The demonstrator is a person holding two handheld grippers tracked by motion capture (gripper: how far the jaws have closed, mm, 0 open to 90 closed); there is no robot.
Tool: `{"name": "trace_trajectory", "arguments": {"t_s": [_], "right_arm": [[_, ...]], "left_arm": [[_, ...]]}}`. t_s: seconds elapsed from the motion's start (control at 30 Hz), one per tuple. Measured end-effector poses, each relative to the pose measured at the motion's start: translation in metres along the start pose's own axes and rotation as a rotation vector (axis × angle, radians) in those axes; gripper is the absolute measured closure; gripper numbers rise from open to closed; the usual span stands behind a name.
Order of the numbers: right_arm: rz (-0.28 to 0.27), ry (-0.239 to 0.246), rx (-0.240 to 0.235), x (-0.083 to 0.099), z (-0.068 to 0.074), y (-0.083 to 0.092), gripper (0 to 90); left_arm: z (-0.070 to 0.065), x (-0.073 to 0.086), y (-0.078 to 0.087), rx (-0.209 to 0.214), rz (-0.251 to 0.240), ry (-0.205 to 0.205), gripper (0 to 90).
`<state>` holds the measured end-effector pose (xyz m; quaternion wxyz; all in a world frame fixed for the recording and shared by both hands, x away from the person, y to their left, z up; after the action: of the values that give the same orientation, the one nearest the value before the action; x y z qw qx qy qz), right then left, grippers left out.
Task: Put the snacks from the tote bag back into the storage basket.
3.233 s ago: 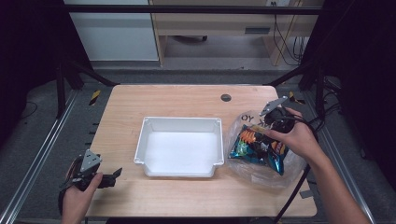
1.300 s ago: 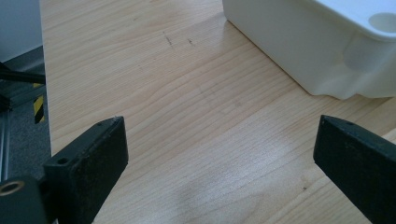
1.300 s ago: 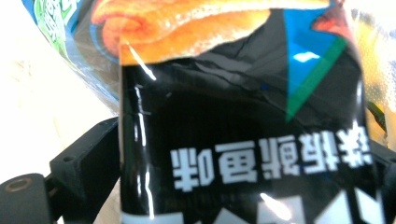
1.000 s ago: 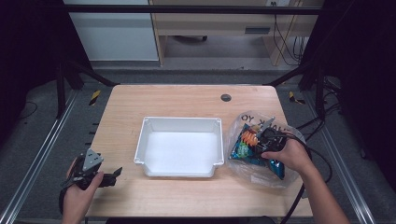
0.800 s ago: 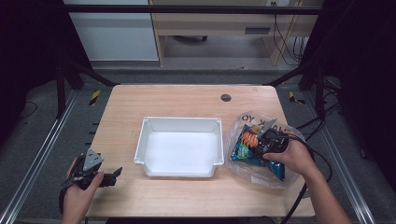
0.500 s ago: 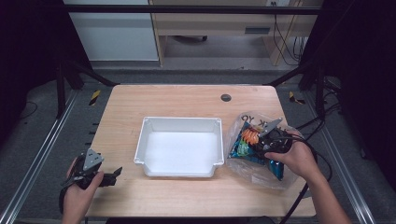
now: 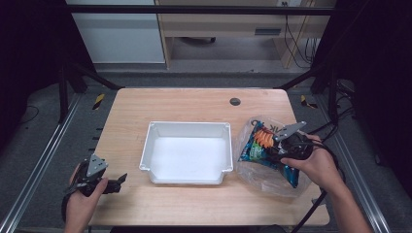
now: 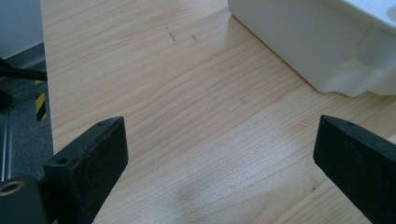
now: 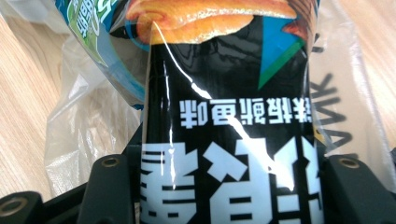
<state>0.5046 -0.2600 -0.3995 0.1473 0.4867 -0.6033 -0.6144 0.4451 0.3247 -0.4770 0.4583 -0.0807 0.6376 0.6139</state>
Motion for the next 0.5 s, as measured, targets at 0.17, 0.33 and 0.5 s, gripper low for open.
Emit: {"name": "trace_trajectory", "arguments": {"t_s": [0.17,0.33,0.5], "right_arm": [[-0.035,-0.021,0.008,0.003,-0.002,0.006,42.6],[-0.068,-0.027,0.014,0.007,-0.002,0.014,42.7],[-0.116,-0.031,0.022,0.005,0.002,0.024,42.8]], "left_arm": [[0.001,0.000,0.000,0.000,-0.003,0.002,2.7],[0.001,0.000,0.000,-0.001,-0.003,0.006,2.7],[0.000,0.000,0.000,-0.001,0.000,0.000,2.7]]}}
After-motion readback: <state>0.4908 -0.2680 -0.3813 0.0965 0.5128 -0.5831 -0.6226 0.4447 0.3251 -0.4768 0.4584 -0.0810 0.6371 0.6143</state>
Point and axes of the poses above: each handheld gripper's, and its own axes: y roughly backward along the jaws, x roughly out of its underside, z roughly to its left, the point moved 2 cm from there along -y, roughly forward along the jaws, and after that the axes turned 6 degrees about z, right-handed, at the moved point
